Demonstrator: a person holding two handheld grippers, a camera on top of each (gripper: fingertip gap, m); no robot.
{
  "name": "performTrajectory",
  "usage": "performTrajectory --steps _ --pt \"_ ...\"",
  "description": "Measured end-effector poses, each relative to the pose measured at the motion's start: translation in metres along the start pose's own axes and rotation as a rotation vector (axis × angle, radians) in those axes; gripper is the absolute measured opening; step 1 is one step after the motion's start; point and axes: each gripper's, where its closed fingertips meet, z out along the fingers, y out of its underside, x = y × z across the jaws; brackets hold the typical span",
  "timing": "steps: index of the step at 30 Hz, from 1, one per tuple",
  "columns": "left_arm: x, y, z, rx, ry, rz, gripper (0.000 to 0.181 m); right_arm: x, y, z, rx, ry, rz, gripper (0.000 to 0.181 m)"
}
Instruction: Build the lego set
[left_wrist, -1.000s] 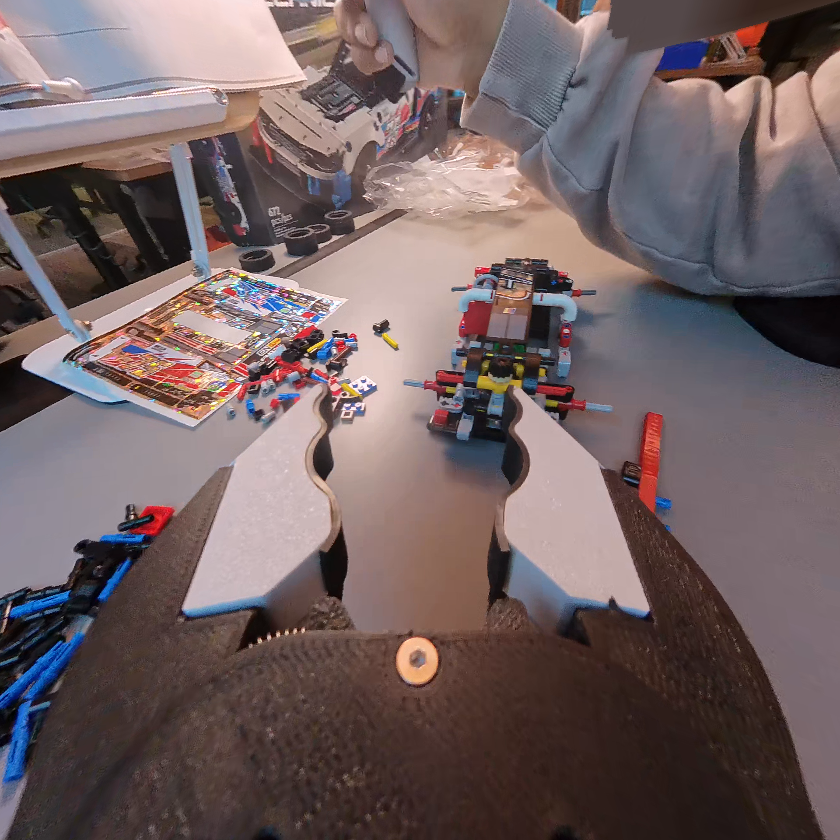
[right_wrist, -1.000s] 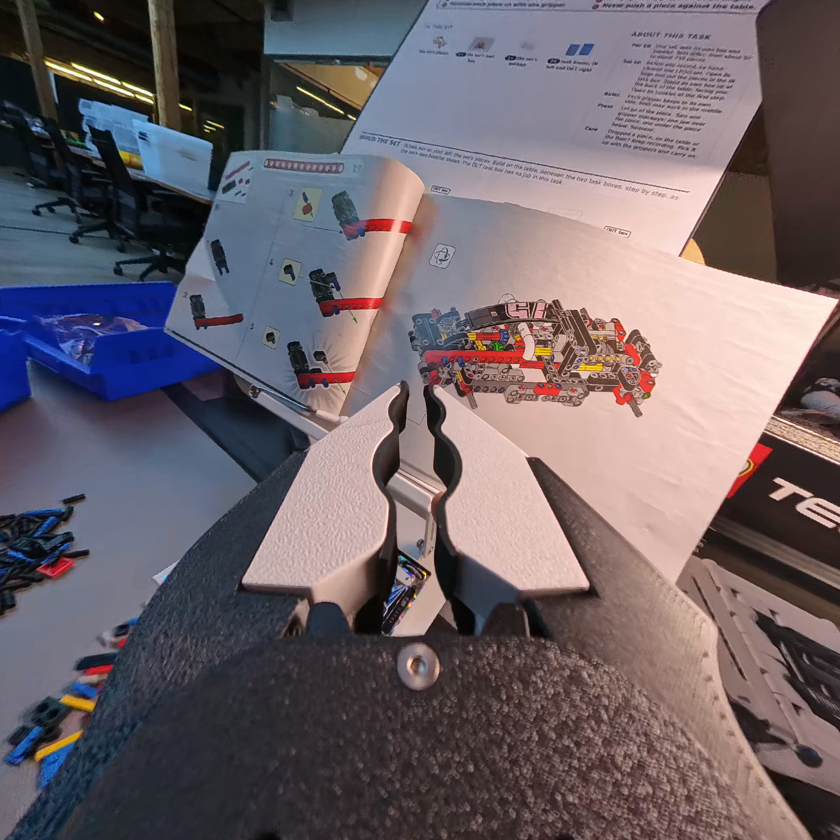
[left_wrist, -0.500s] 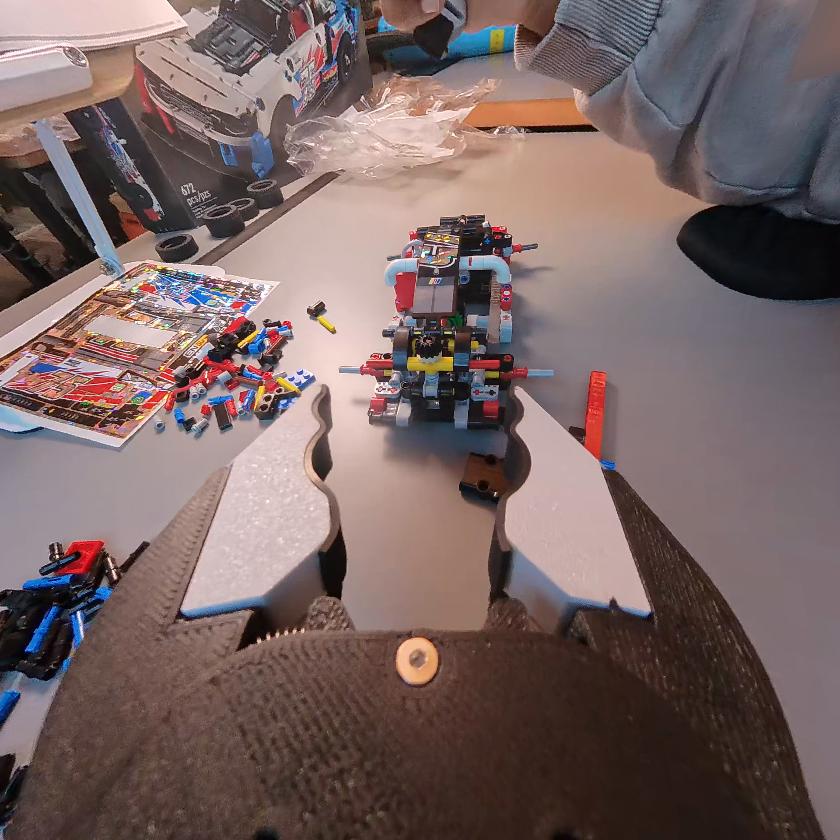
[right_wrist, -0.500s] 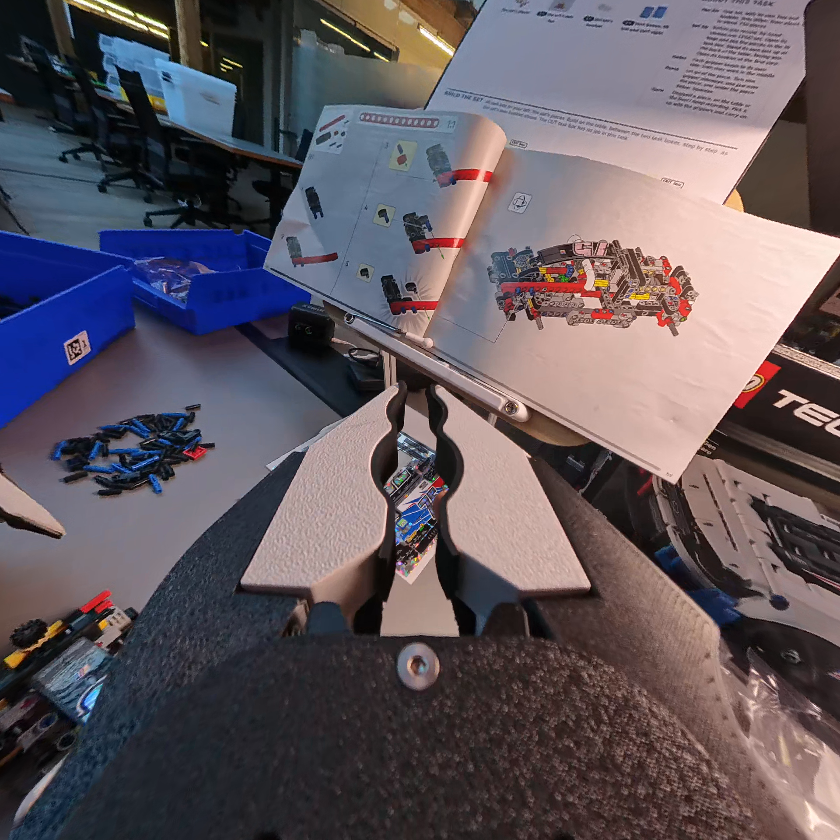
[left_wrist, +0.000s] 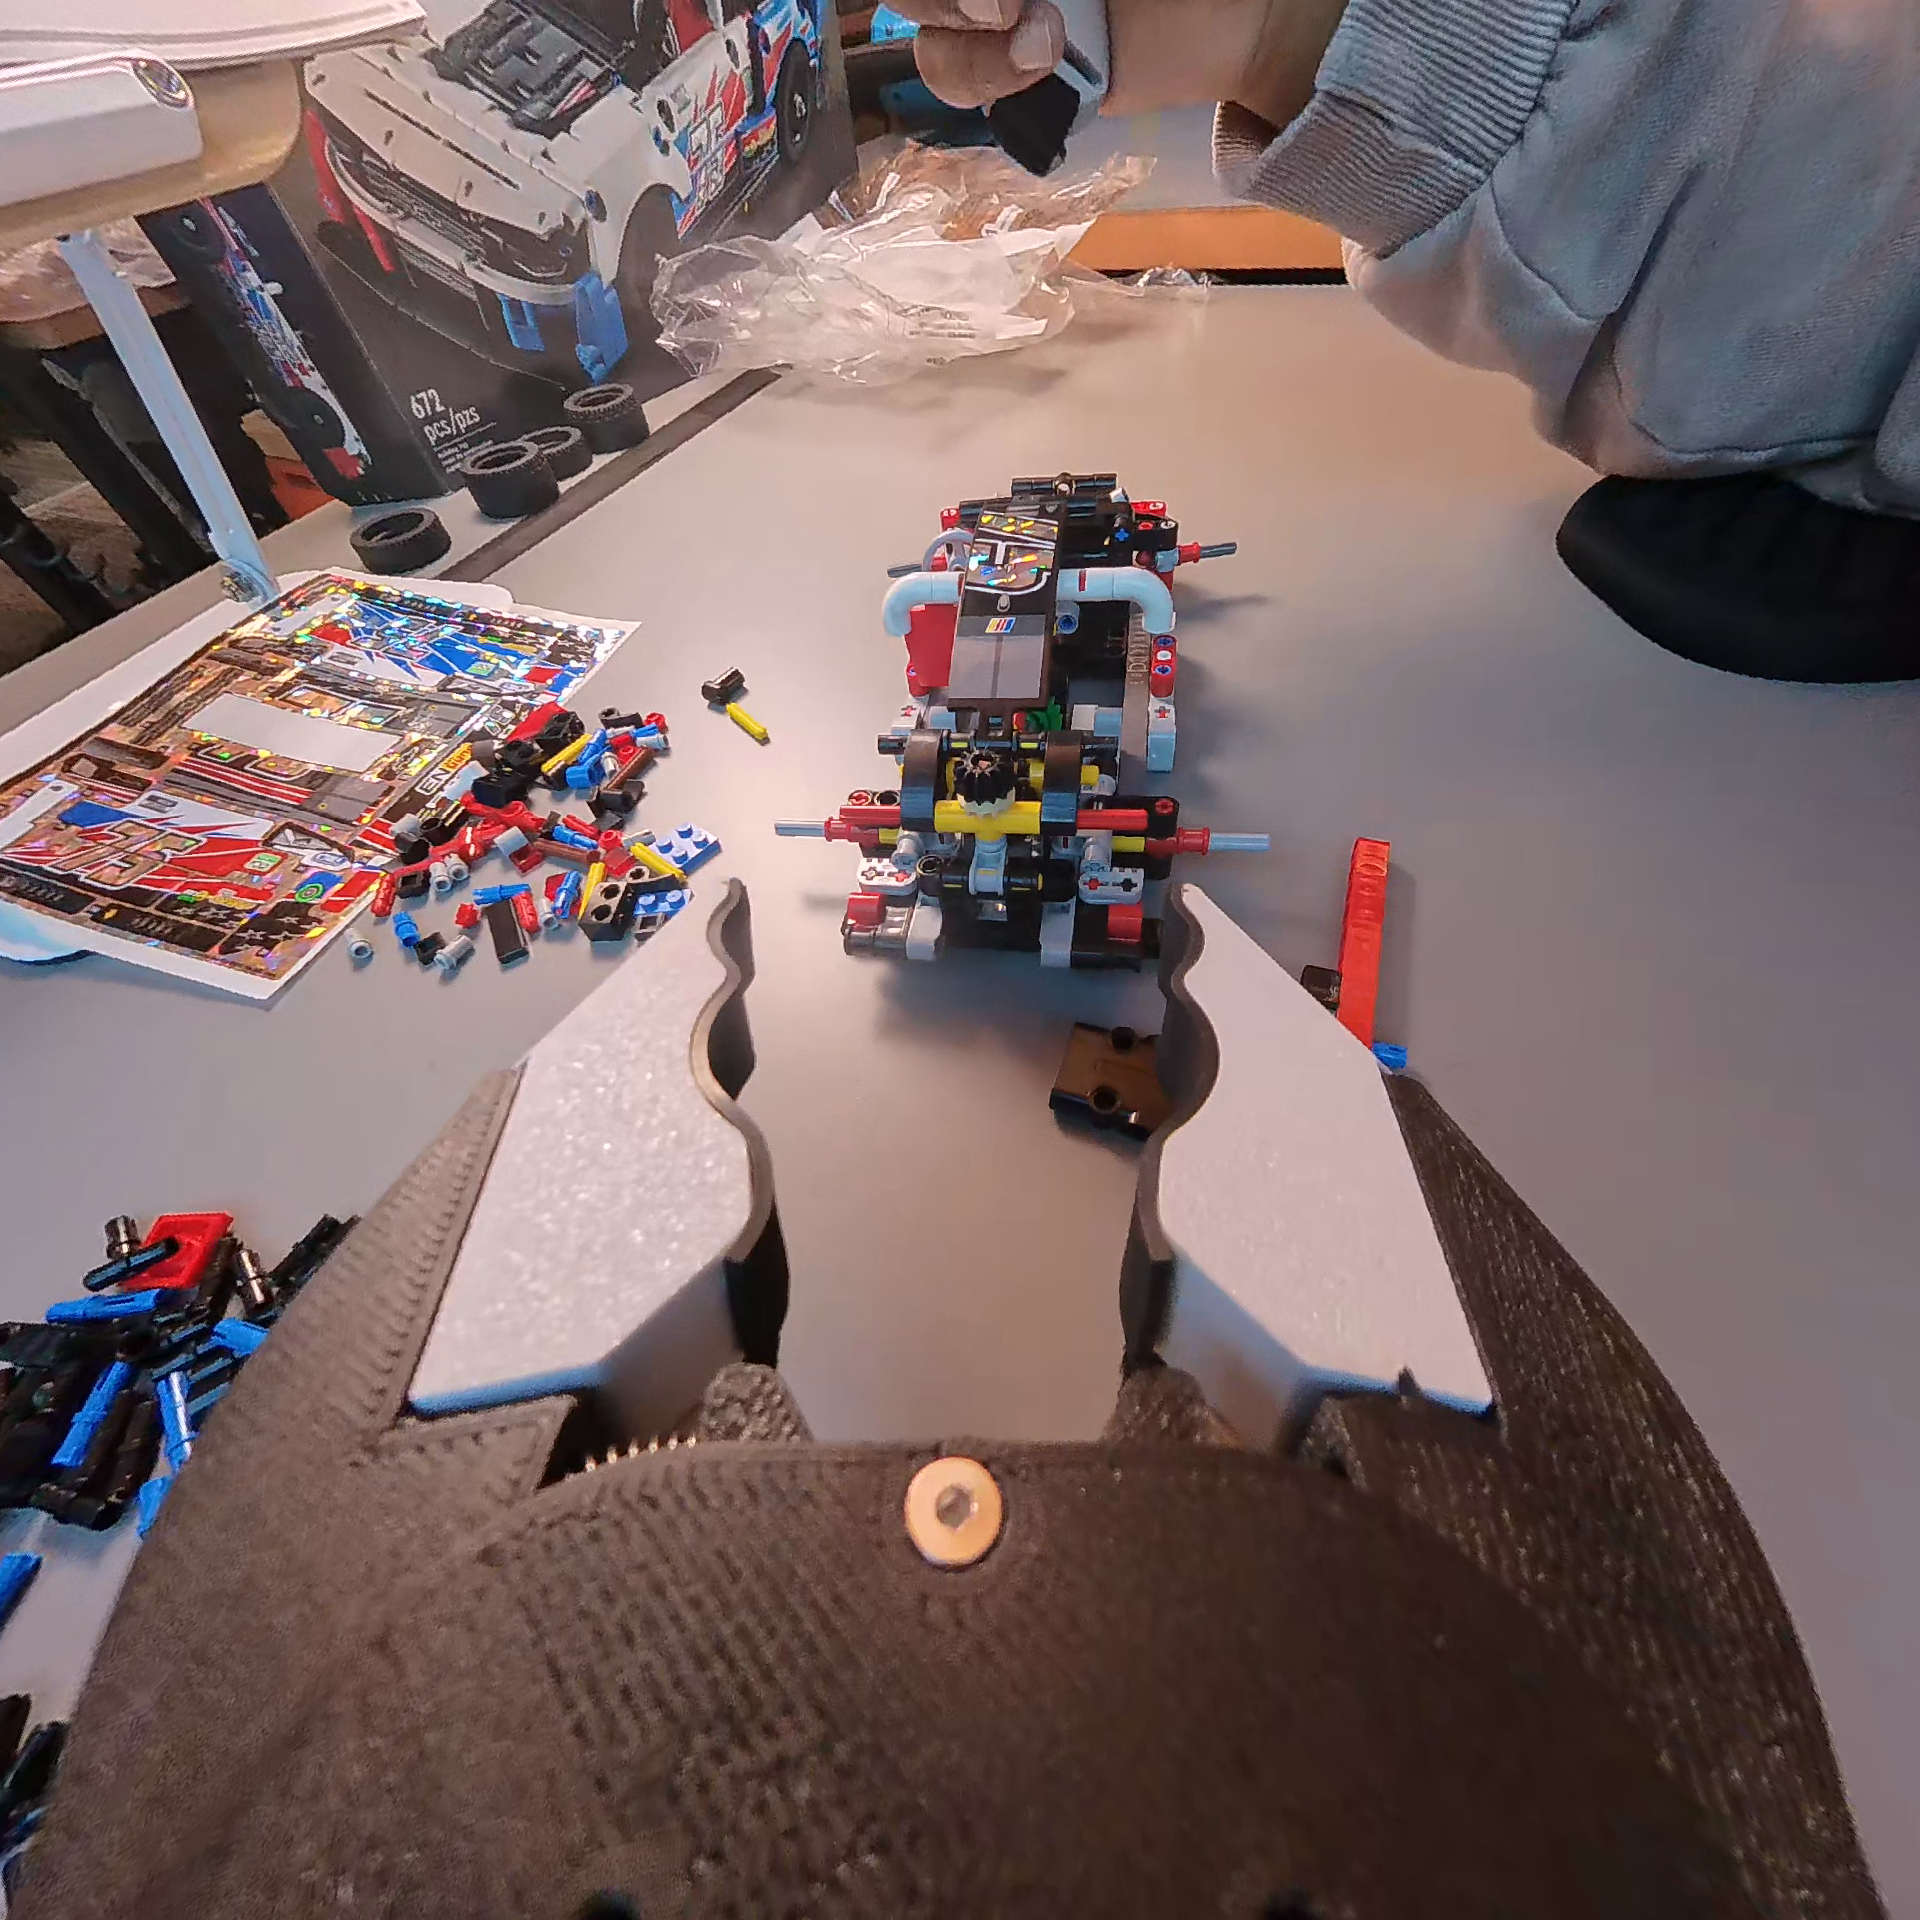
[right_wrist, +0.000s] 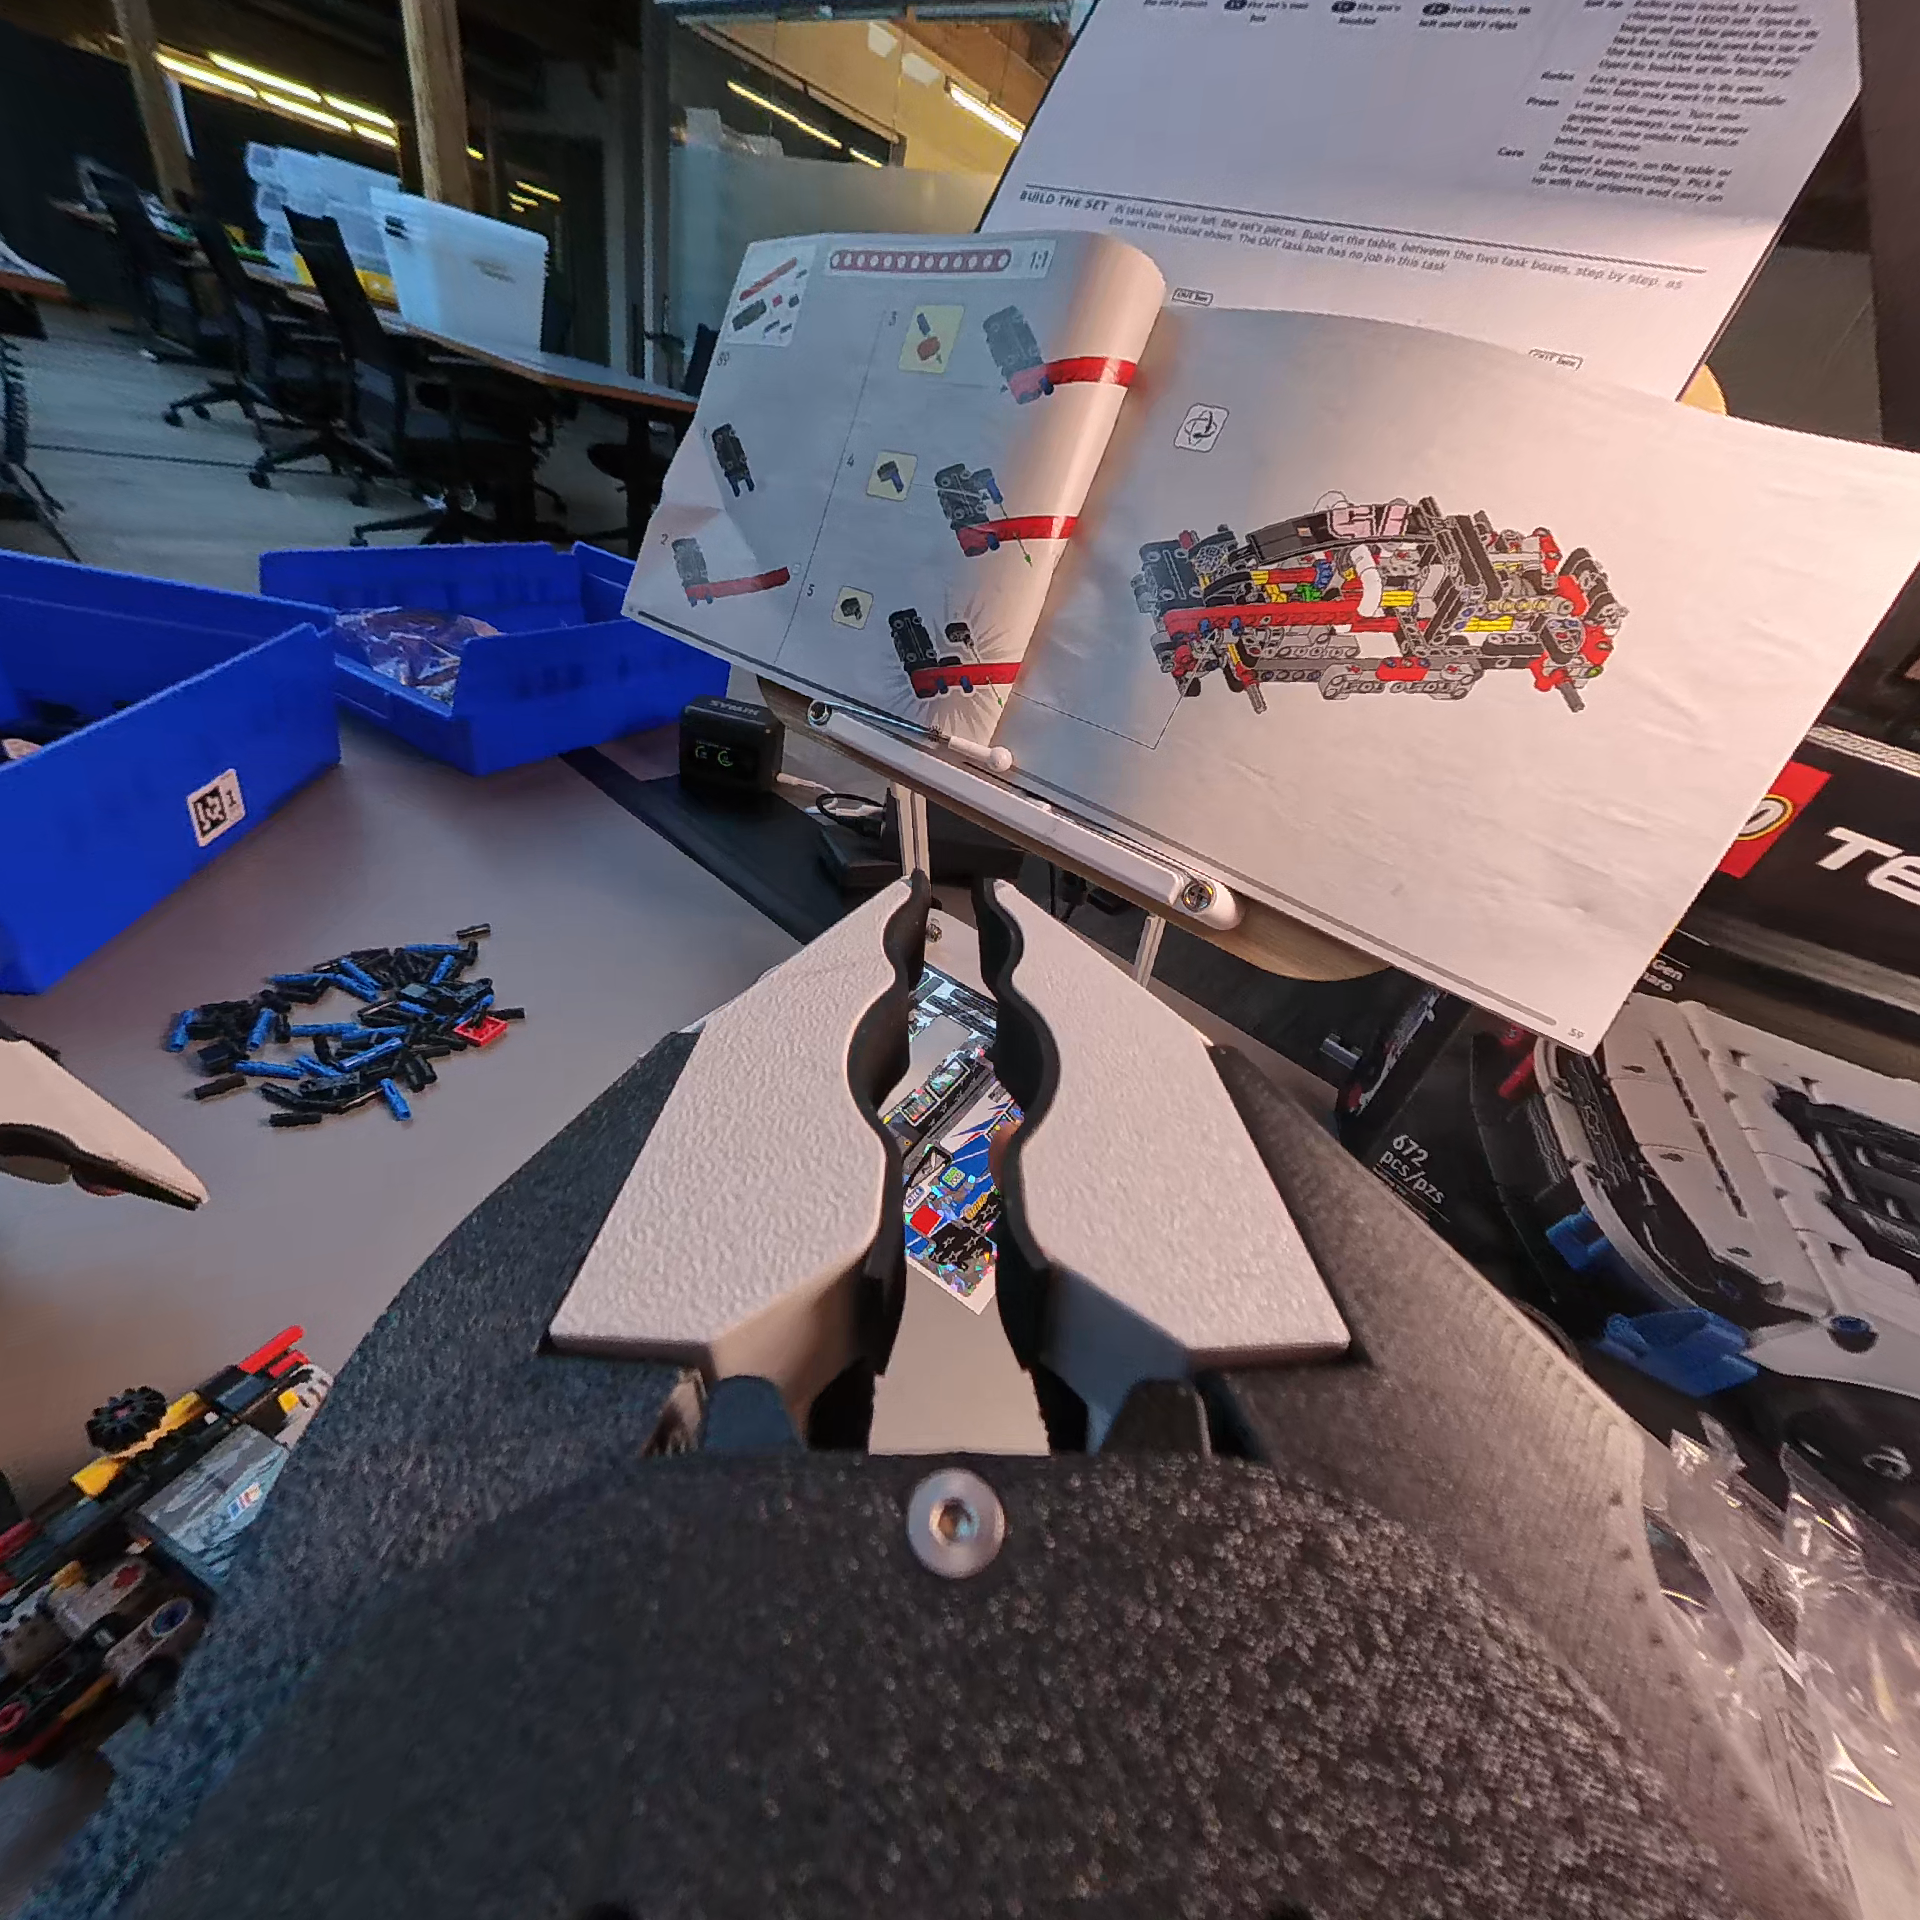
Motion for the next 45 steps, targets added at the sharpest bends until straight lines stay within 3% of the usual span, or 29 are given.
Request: performTrajectory --steps 37,45 --pt "-0.008 -0.002 -0.003 0.022 -0.037 -0.021 0.08 -0.015 0.028 0.013 -0.054 -0.027 0.007 0.011" --pt "0.008 0.004 0.002 -0.032 0.037 -0.003 0.06 -0.022 0.029 0.013 -0.057 -0.051 -0.009 0.01"
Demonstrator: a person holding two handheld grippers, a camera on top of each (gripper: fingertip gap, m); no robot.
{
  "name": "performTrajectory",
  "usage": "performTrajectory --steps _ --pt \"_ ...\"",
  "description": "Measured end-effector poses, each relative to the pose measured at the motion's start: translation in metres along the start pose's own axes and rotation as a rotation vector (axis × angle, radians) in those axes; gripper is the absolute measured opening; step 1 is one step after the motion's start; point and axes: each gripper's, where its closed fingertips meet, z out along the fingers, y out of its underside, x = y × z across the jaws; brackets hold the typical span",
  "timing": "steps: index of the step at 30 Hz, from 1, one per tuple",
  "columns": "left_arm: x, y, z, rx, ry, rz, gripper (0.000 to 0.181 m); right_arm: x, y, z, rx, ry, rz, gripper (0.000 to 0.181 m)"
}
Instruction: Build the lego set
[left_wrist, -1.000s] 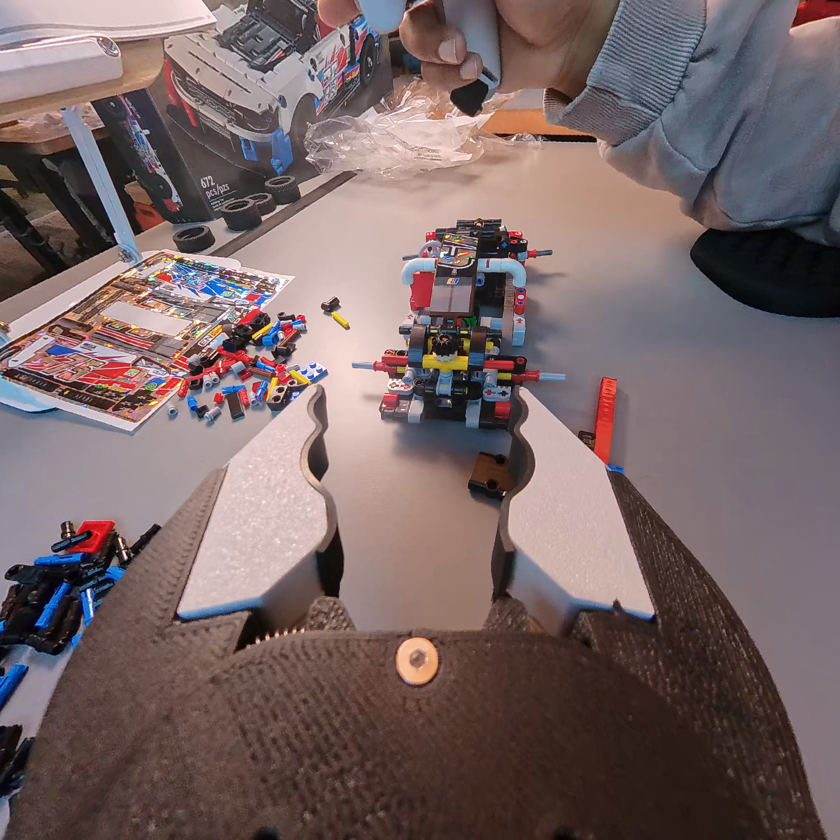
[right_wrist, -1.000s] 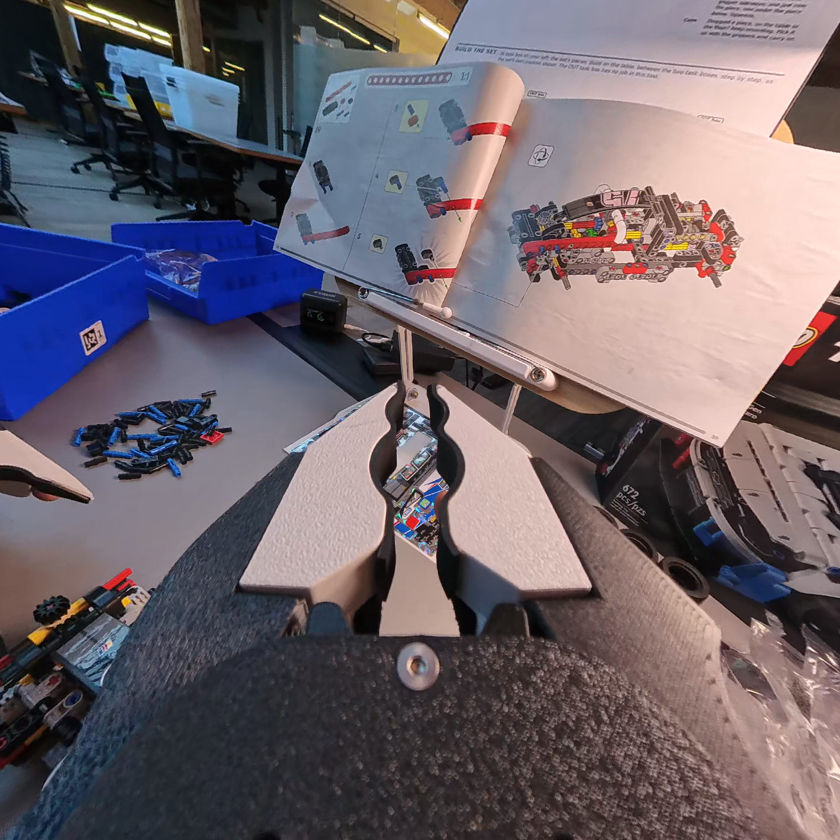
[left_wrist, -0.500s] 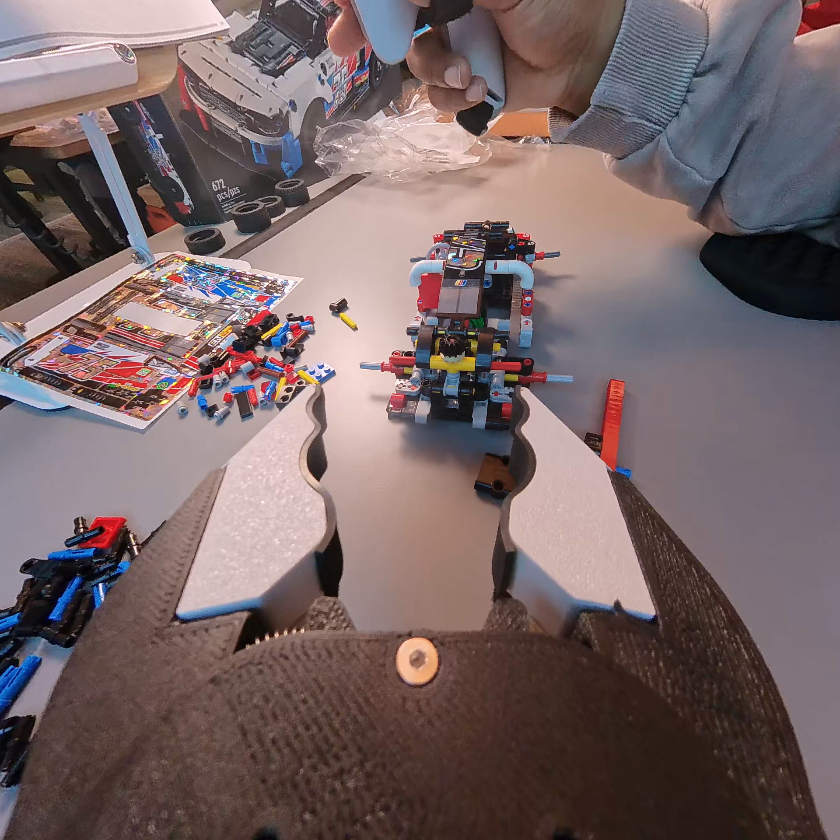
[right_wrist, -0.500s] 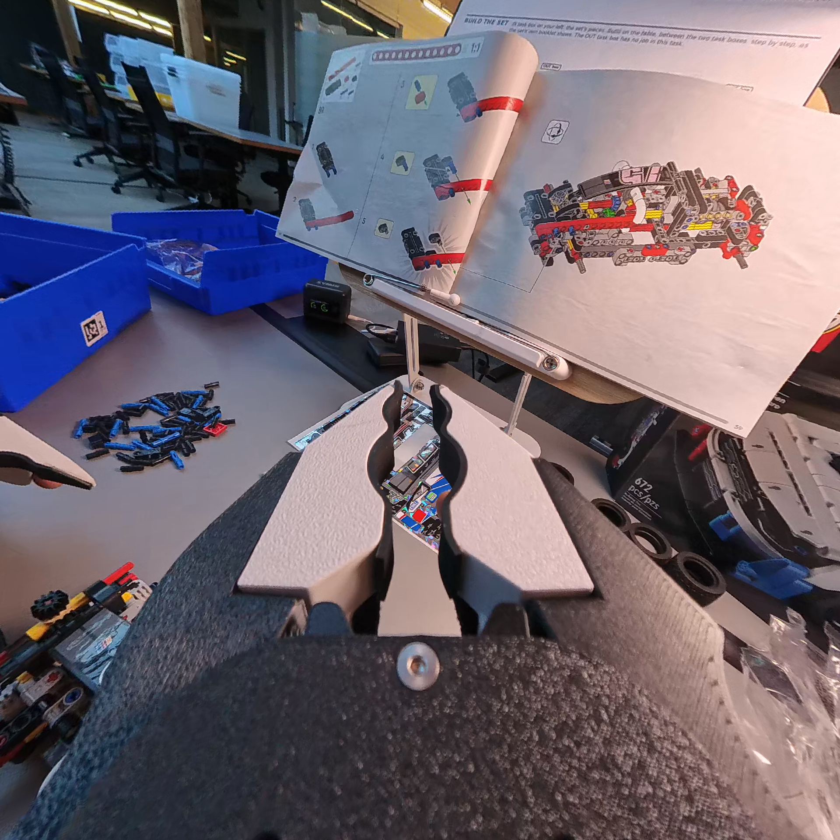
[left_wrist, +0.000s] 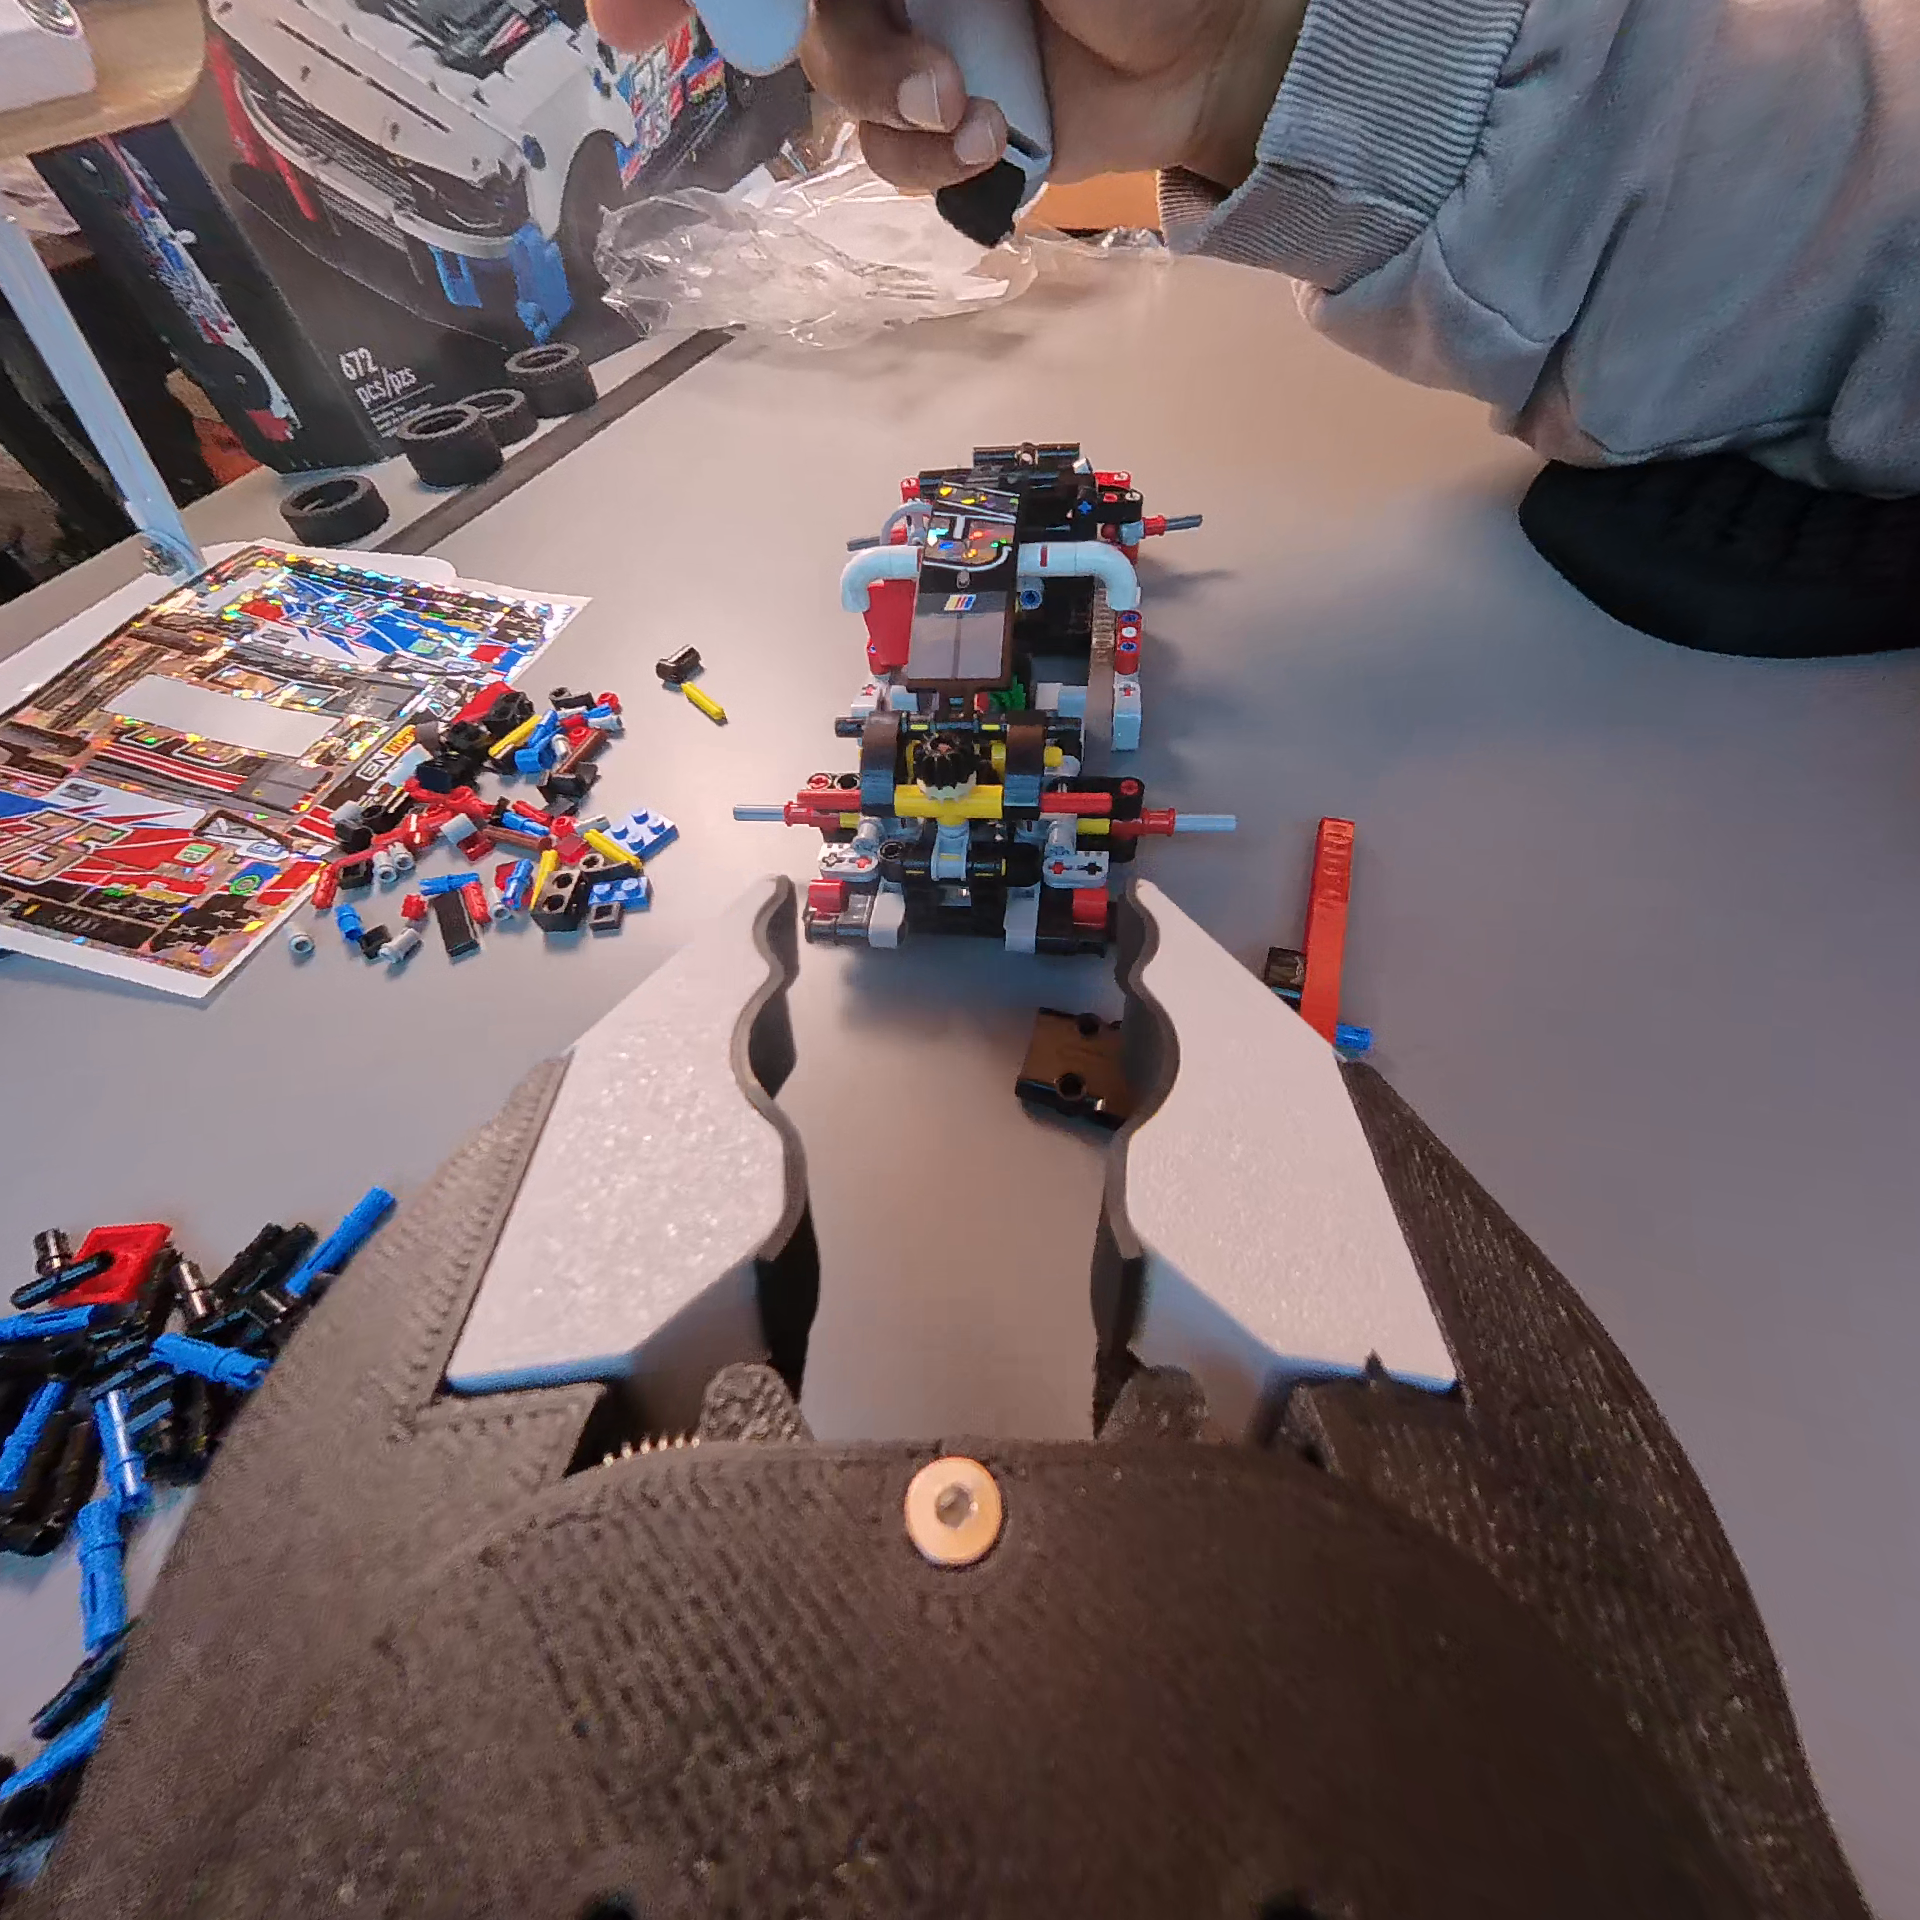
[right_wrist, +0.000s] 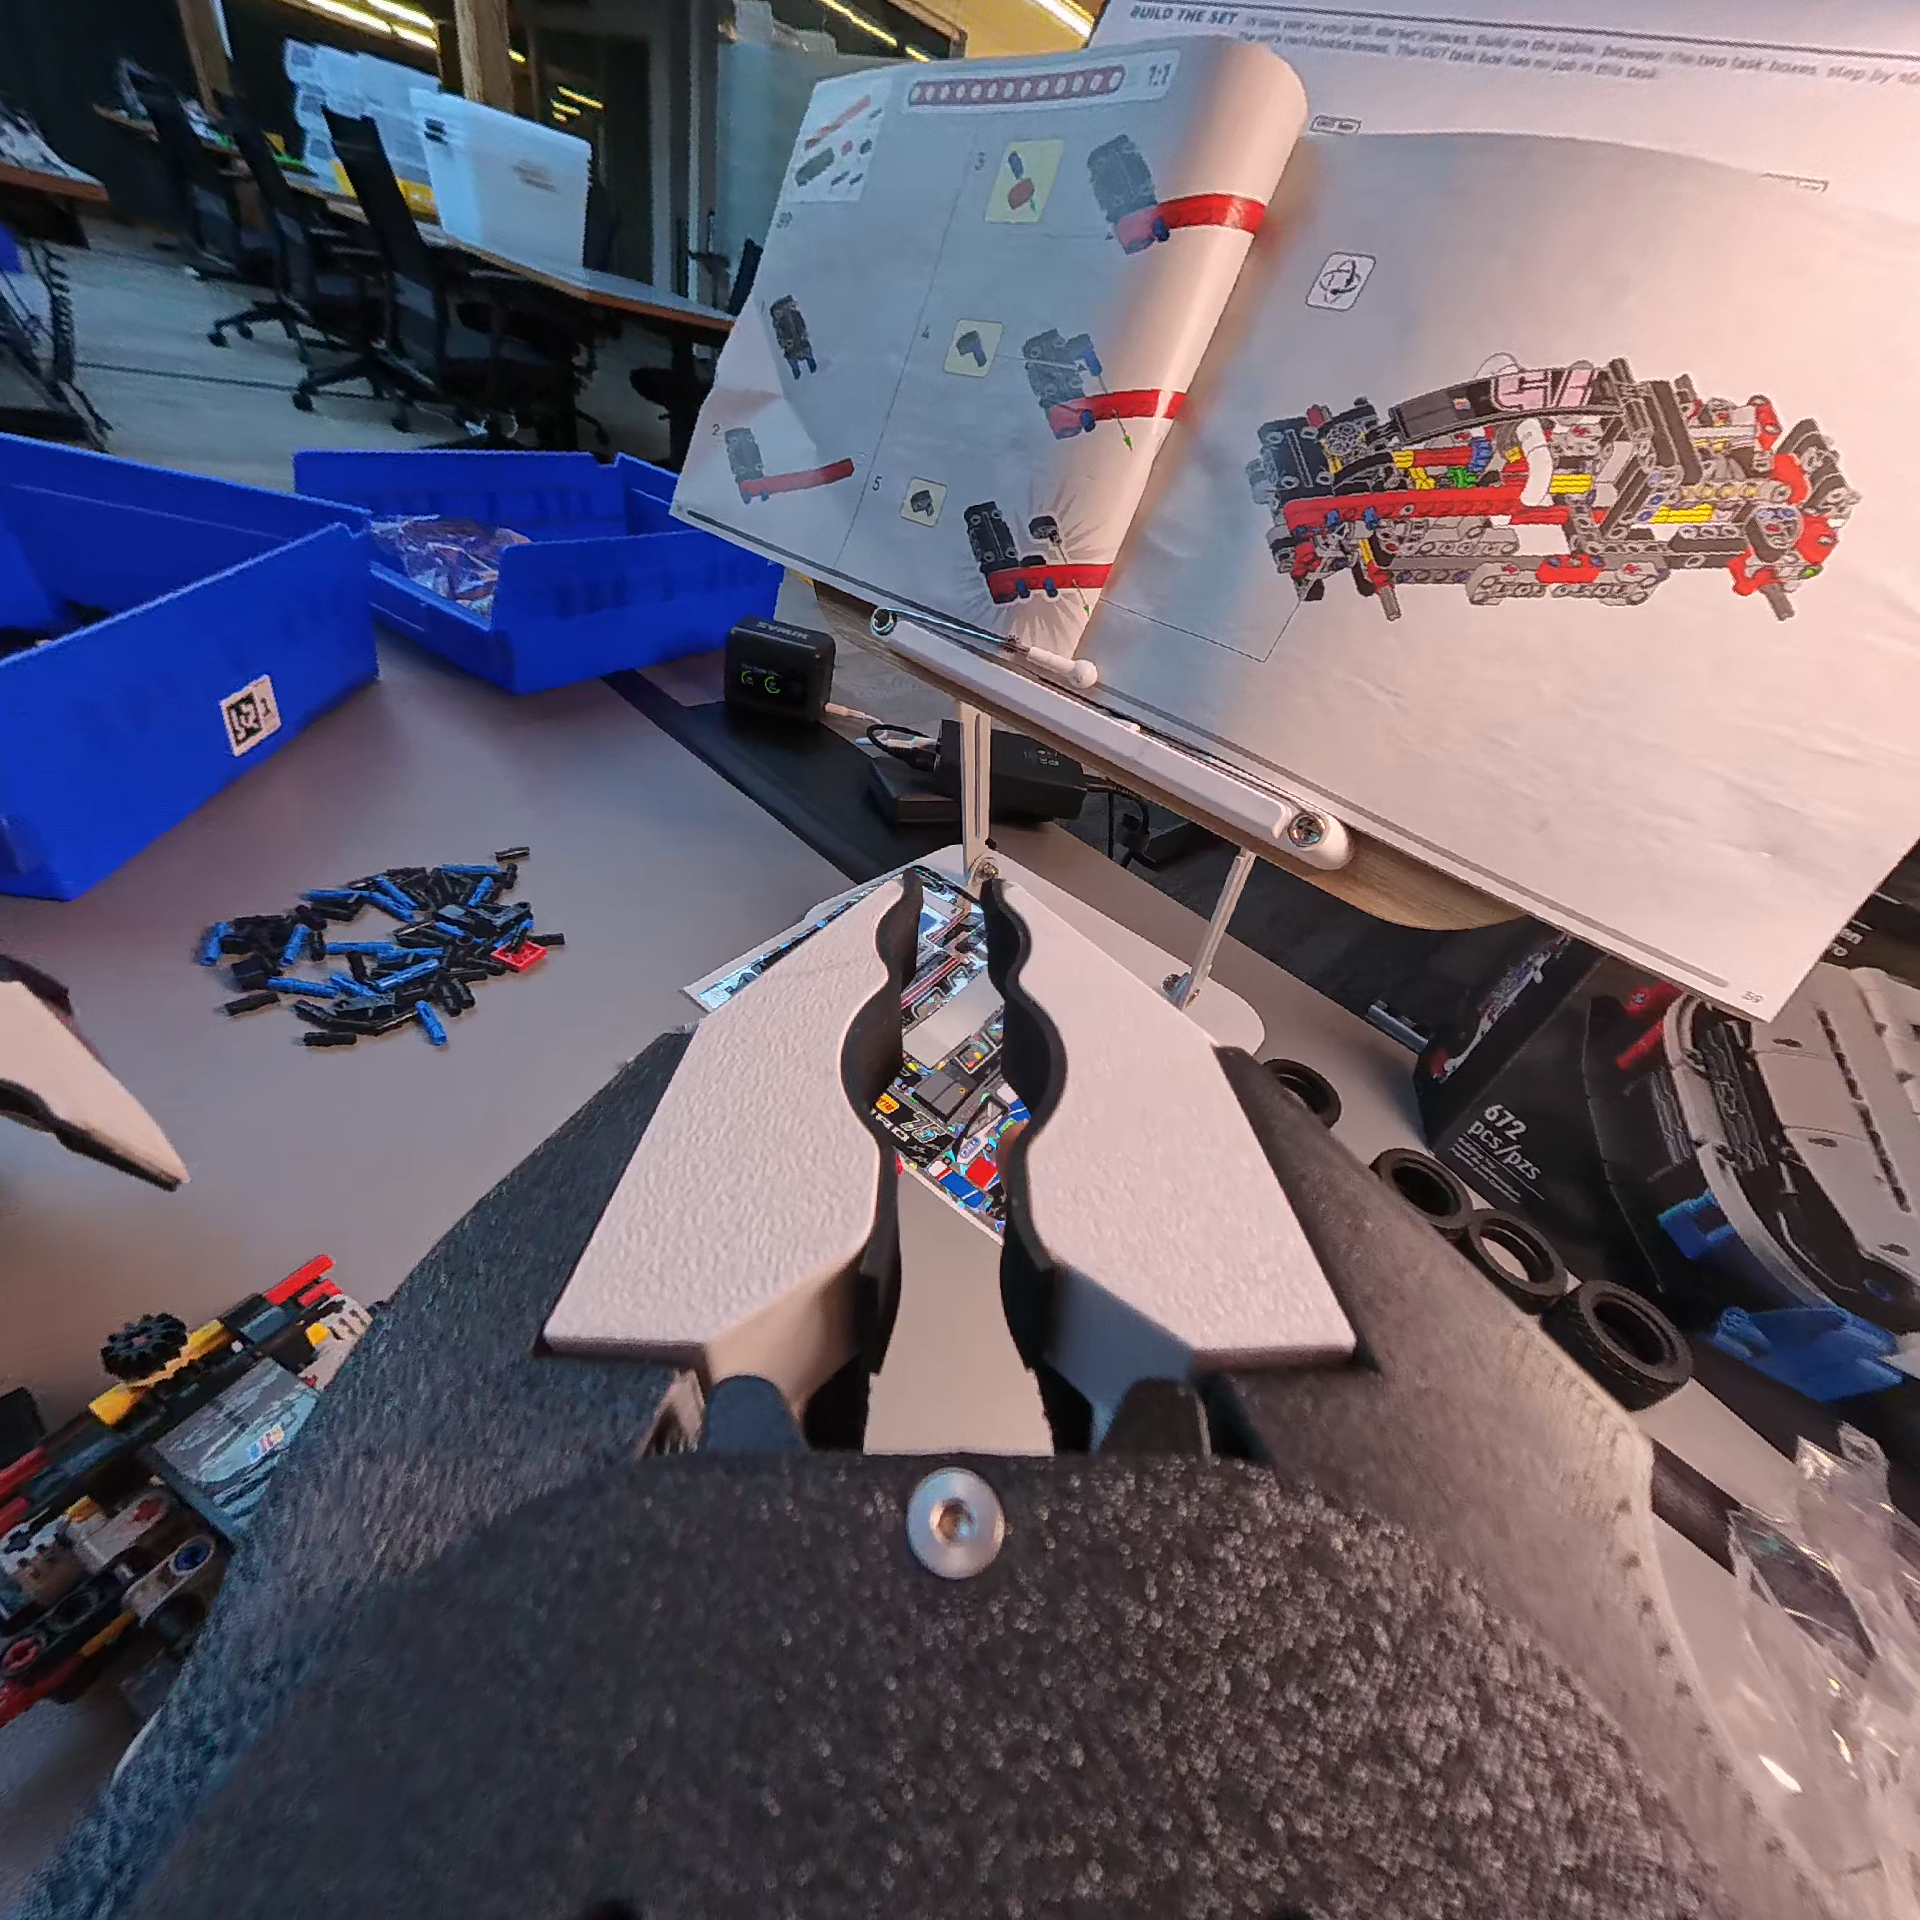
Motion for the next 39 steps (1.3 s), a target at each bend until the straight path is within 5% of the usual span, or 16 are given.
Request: performTrajectory --steps 10,18,24,39 --pt "0.017 0.005 0.002 -0.04 0.081 0.024 0.052 0.002 0.004 0.001 -0.005 0.005 0.007 0.01" --pt "0.055 0.038 0.001 -0.26 0.296 -0.006 0.086 0.002 0.012 0.004 -0.023 -0.004 0.016 0.01" --pt "0.062 0.05 0.001 -0.338 0.301 0.06 0.086 0.0 0.018 0.007 -0.039 -0.01 0.017 0.01" --pt "0.06 0.038 -0.003 -0.273 0.304 0.065 0.074 0.002 0.017 0.006 -0.031 -0.004 0.026 0.01"
